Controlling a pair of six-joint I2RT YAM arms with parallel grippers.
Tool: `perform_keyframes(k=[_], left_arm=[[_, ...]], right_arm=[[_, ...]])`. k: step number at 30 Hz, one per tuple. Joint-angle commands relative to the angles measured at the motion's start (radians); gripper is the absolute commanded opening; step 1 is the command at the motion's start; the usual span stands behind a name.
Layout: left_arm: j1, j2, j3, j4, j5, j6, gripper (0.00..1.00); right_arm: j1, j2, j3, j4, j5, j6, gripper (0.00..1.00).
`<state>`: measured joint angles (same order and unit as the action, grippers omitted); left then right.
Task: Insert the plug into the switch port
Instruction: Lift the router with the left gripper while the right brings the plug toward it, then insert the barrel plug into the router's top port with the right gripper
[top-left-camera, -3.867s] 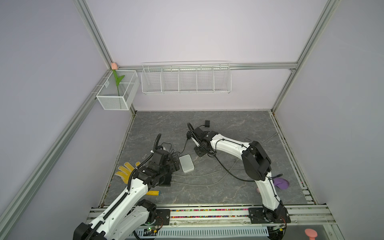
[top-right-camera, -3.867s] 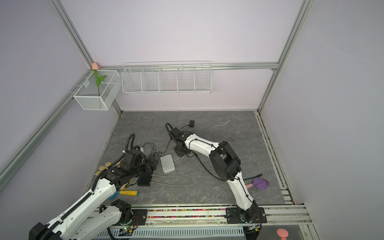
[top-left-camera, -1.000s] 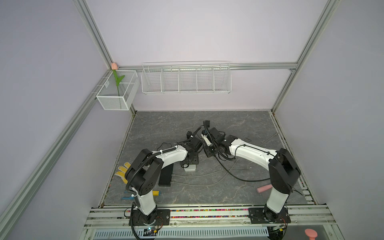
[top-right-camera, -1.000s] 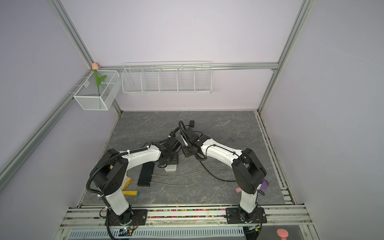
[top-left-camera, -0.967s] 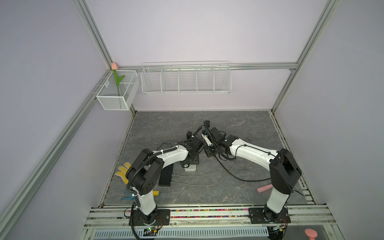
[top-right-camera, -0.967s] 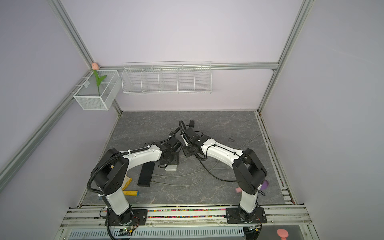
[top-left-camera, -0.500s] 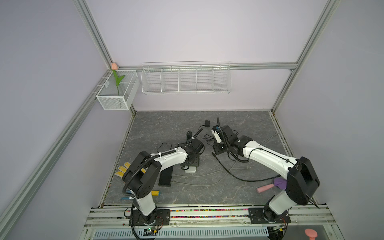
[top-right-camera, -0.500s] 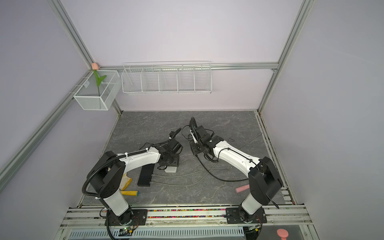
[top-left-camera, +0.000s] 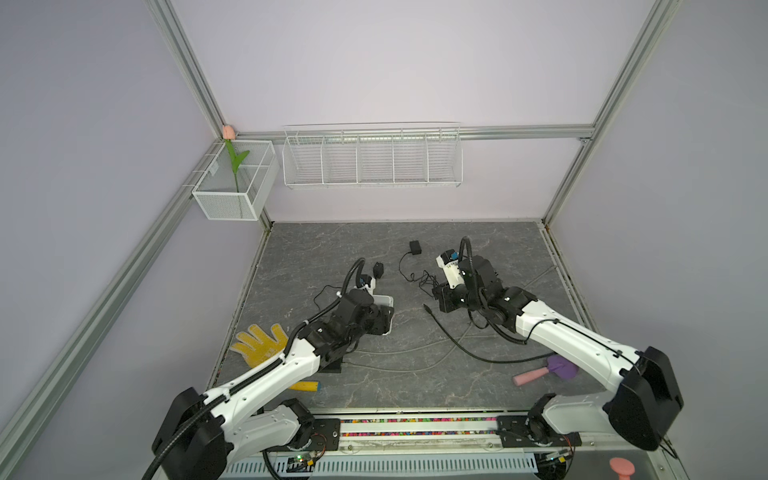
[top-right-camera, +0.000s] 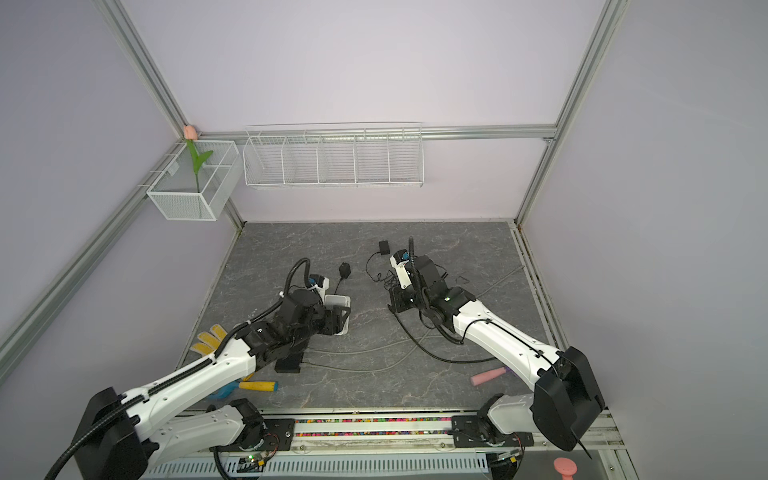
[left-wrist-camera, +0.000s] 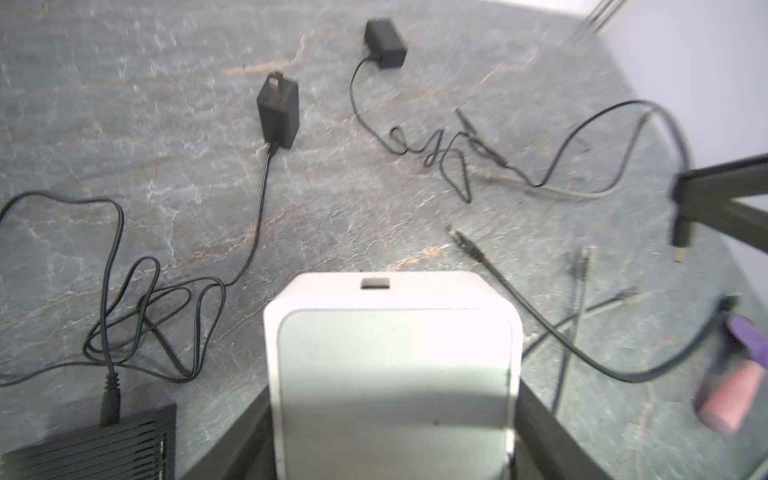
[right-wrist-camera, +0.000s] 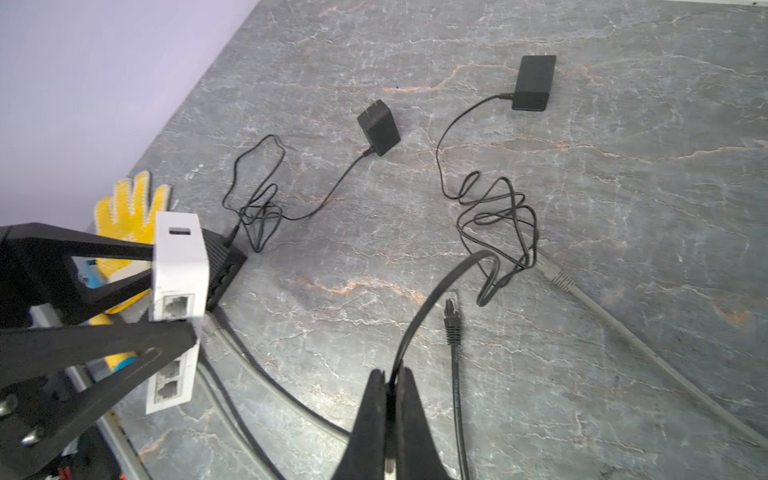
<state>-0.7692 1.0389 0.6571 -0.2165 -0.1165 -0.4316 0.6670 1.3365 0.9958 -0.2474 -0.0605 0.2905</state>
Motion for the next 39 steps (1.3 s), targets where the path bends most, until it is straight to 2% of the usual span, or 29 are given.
perform_keyframes(k=[1,5,10,12,14,21,29,39], left_arm=[[-0.013,-0.119,-0.074,0.199,0.026,0.119,0.00],[-0.049,-0.242,-0.180,0.319,0.028,0.249,0.00],[-0.054,-0.337,-0.298,0.489,0.115,0.341,0.00],[-0.060,-0.378,-0.370,0.629,0.173,0.392,0.00],[-0.064,-0.404,-0.432,0.731,0.204,0.427,0.00],[-0.066,-0.410,-0.522,0.864,0.320,0.492,0.00],[-0.070,-0.409,-0.538,0.893,0.388,0.488,0.00],[-0.127,-0.401,-0.540,0.911,0.394,0.473,0.00]], right_arm=[[-0.005,-0.050,-0.036,0.115,-0.097,0.024,0.07],[-0.005,-0.090,-0.080,0.223,-0.215,0.048,0.07],[-0.002,-0.121,-0.145,0.406,-0.375,0.128,0.07],[0.004,-0.134,-0.159,0.453,-0.402,0.145,0.06],[0.015,-0.149,-0.174,0.488,-0.404,0.150,0.07],[0.088,-0.177,-0.233,0.647,-0.410,0.147,0.06],[0.156,-0.175,-0.261,0.750,-0.399,0.138,0.07],[0.206,-0.175,-0.296,0.865,-0.394,0.148,0.06]])
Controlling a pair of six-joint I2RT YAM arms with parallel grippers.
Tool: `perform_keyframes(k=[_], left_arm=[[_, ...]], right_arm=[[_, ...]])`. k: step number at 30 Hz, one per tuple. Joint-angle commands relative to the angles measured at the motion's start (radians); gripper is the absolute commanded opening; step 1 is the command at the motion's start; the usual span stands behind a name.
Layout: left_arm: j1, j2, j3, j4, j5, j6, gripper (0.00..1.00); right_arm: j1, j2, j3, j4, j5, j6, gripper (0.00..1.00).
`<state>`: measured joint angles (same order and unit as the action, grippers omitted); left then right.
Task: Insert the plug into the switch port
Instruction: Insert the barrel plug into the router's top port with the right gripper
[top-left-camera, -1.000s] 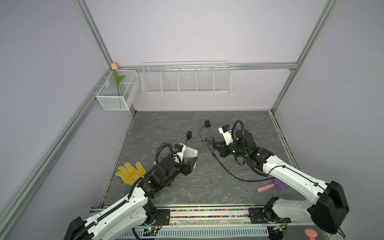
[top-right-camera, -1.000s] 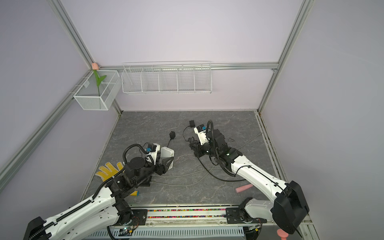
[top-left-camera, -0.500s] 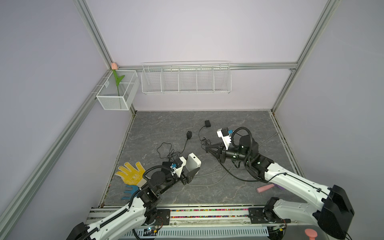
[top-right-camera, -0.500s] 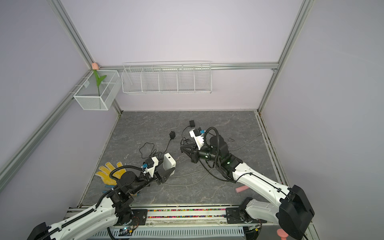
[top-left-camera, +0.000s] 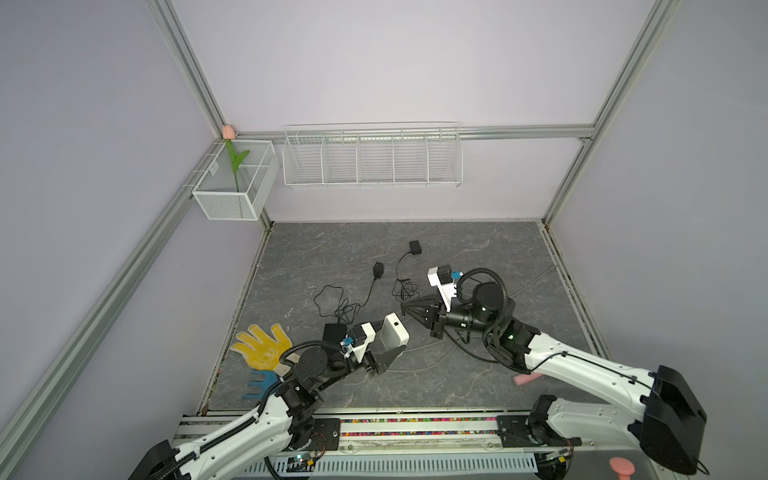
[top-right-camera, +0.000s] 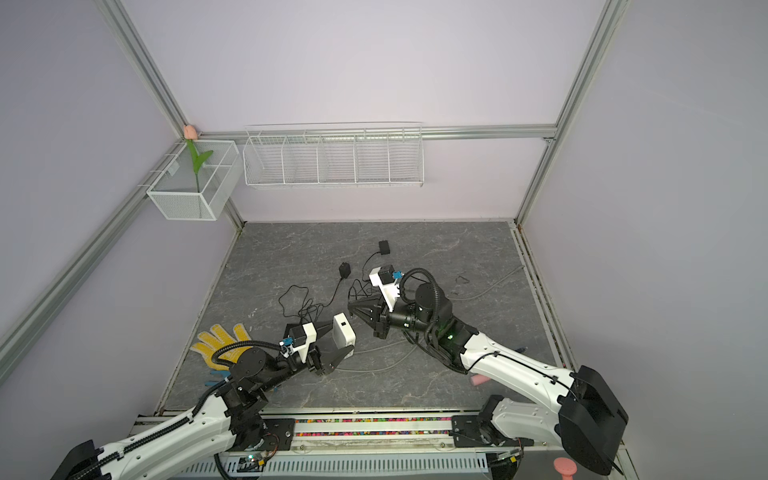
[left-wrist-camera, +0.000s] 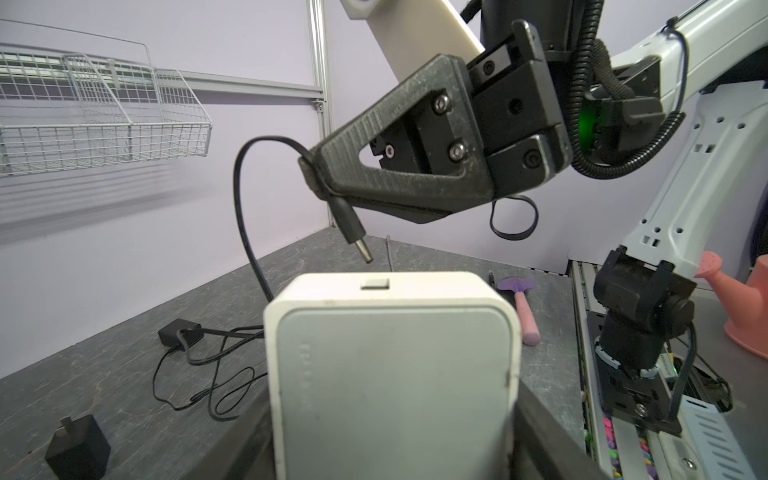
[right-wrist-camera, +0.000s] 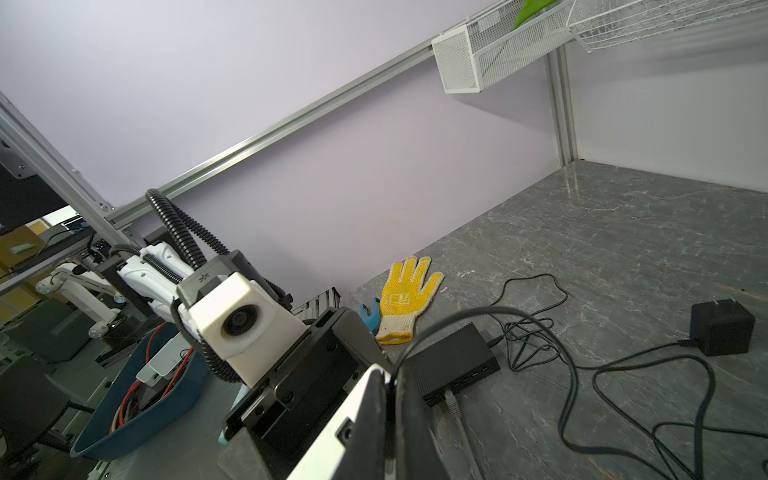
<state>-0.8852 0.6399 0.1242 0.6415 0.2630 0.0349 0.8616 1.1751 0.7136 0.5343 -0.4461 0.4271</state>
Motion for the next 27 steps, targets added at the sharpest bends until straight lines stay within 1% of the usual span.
perform_keyframes(k=[1,18,27], left_arm=[[-0.013,-0.003,-0.005,0.054,0.015,0.005,0.00],[-0.023,-0.002,-0.003,0.053,0.004,-0.022,0.00],[-0.026,-0.006,0.003,0.047,-0.004,-0.029,0.00]], right_arm=[[0.014,-0.013,-0.014,0.087,-0.008,0.012,0.06],[0.061,-0.014,-0.025,0.101,0.013,0.002,0.07],[0.070,-0.007,-0.044,0.115,0.038,0.000,0.06]])
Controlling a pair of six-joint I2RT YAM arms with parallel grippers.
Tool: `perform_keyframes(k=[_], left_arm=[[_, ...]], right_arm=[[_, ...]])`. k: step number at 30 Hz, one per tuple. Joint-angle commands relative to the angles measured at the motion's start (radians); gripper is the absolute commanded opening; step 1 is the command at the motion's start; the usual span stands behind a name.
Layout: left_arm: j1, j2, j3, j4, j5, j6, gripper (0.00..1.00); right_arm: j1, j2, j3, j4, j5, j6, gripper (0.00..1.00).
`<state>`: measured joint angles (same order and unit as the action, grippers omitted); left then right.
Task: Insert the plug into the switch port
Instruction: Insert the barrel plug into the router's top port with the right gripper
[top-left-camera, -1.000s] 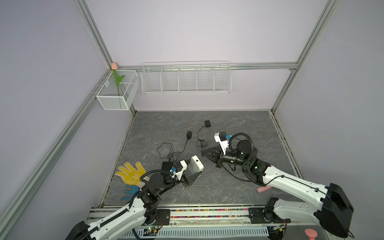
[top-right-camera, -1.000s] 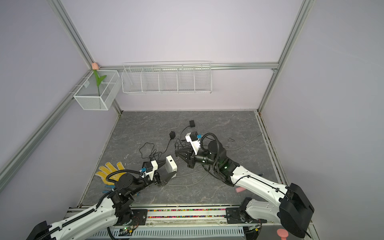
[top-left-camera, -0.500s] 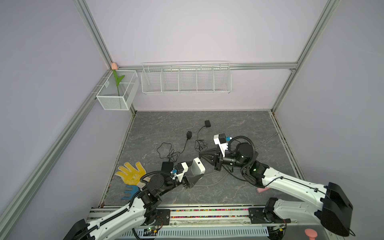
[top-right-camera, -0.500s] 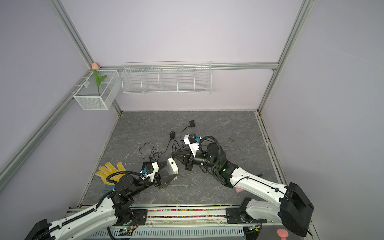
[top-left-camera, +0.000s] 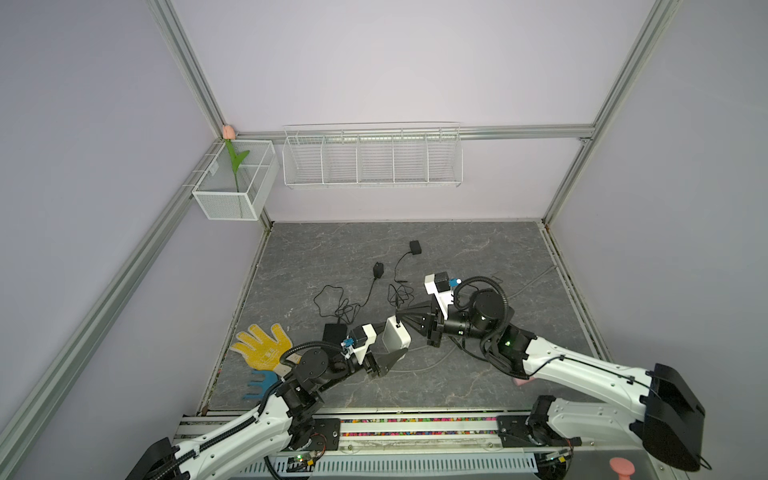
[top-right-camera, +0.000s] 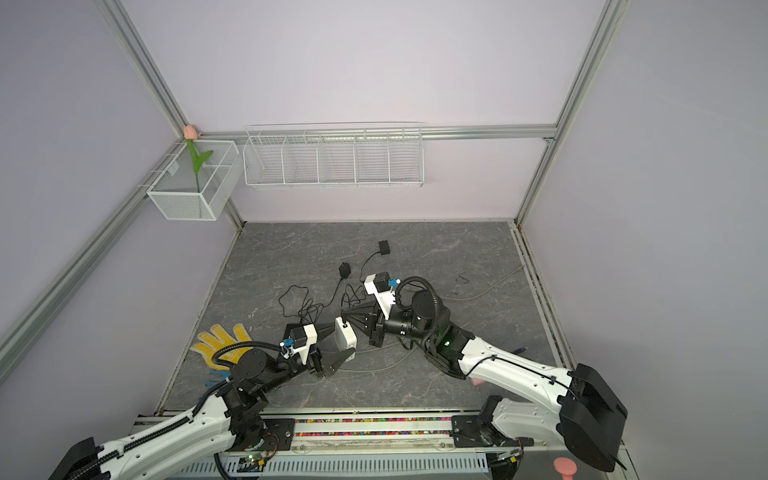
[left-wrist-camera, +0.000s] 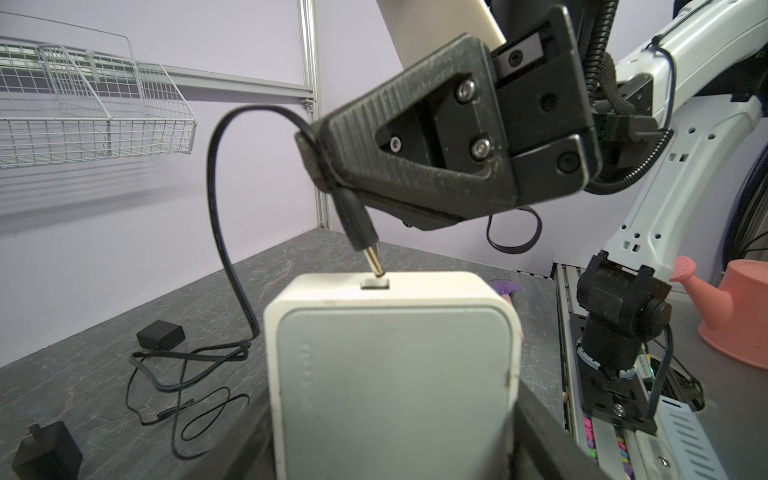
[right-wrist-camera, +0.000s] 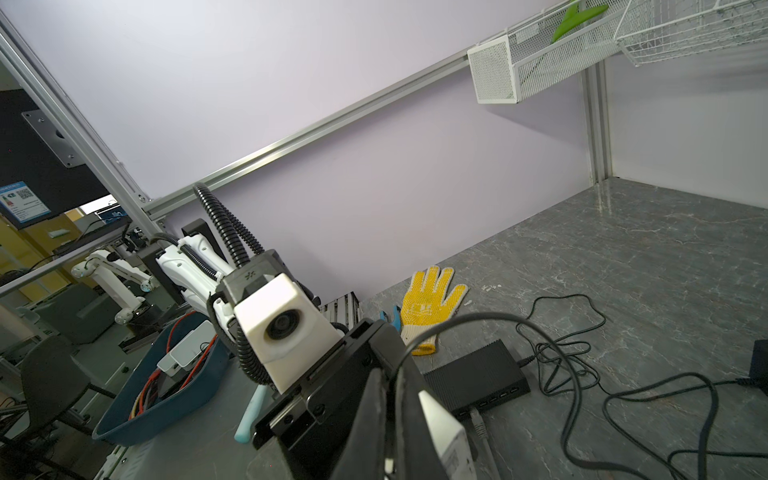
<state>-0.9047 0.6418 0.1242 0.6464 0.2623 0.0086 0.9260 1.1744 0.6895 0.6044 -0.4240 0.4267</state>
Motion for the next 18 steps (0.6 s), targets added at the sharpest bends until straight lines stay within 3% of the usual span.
perform_keyframes(k=[1,18], left_arm=[[-0.008,-0.008,0.003,0.043,-0.003,-0.001,0.00],[-0.015,-0.014,0.003,0.051,-0.020,-0.023,0.00]], right_arm=[[0.007,-0.004,-0.021,0.046,0.018,0.001,0.06],[0.011,0.015,-0.028,0.072,0.024,0.009,0.06]])
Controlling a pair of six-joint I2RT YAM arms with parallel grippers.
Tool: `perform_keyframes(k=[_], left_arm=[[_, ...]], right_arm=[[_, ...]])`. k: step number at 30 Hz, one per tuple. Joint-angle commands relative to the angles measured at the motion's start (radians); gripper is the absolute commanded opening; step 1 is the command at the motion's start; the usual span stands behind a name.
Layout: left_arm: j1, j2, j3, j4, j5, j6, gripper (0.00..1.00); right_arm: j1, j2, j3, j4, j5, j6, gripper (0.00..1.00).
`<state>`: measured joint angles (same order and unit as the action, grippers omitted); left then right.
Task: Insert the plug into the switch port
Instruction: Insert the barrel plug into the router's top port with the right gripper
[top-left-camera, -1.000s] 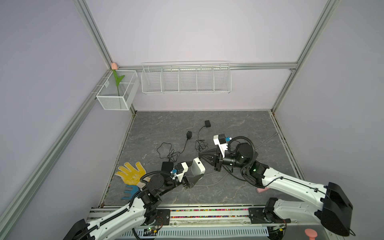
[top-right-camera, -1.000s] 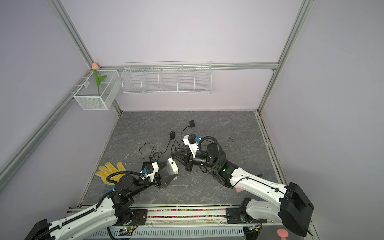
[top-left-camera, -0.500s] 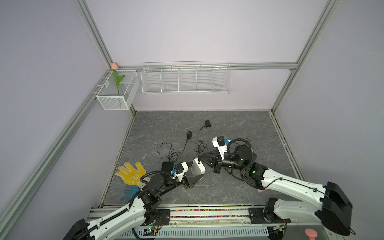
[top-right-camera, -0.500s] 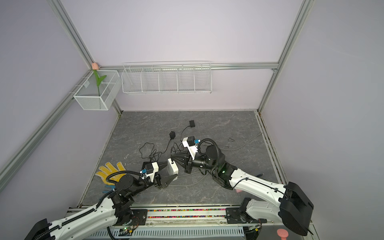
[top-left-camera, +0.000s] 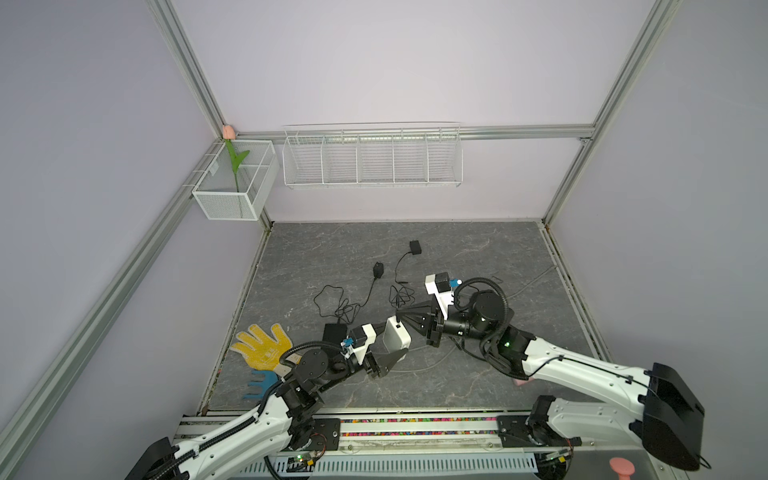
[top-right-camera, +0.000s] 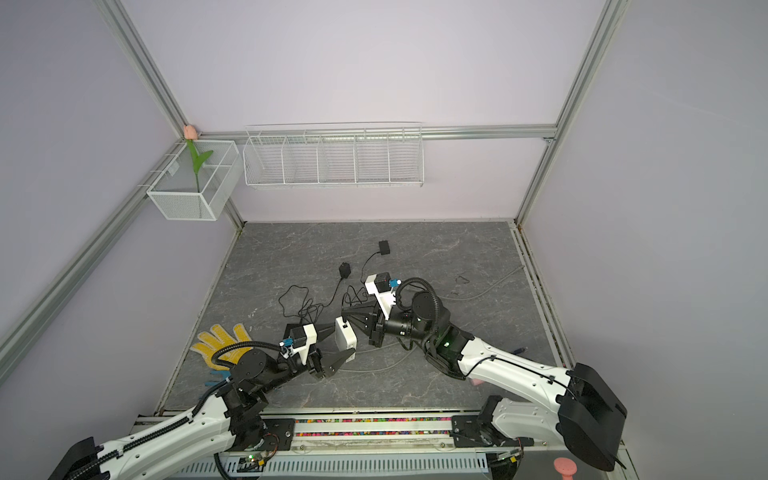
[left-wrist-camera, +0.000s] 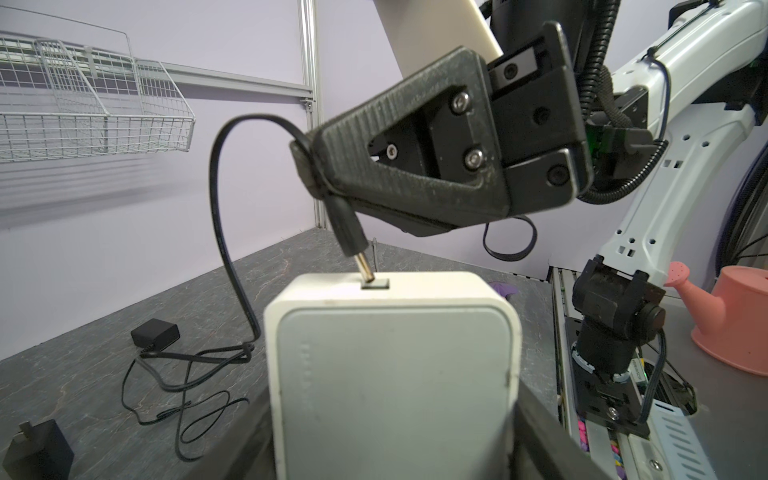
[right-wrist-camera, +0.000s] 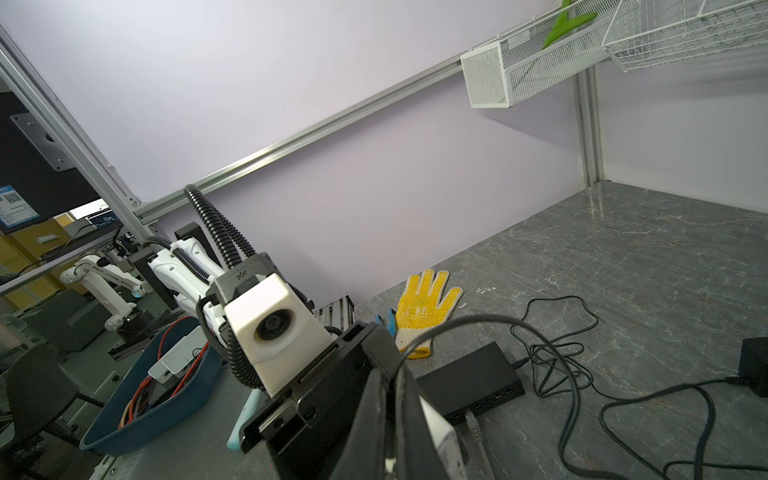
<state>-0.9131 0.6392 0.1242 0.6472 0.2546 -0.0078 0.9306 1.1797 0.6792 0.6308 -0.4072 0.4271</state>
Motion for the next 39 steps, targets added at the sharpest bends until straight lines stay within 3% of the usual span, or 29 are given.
perform_keyframes(k=[1,27,39], left_arm=[[-0.007,-0.010,0.002,0.050,-0.013,-0.007,0.00],[-0.015,-0.015,-0.025,0.180,-0.070,-0.092,0.00],[-0.021,-0.058,0.000,0.155,-0.058,-0.089,0.00]], right_arm=[[0.007,0.012,-0.018,0.049,0.007,0.010,0.07],[0.014,0.005,-0.096,0.080,0.035,0.011,0.07],[0.023,-0.002,-0.096,-0.039,0.085,-0.032,0.07]])
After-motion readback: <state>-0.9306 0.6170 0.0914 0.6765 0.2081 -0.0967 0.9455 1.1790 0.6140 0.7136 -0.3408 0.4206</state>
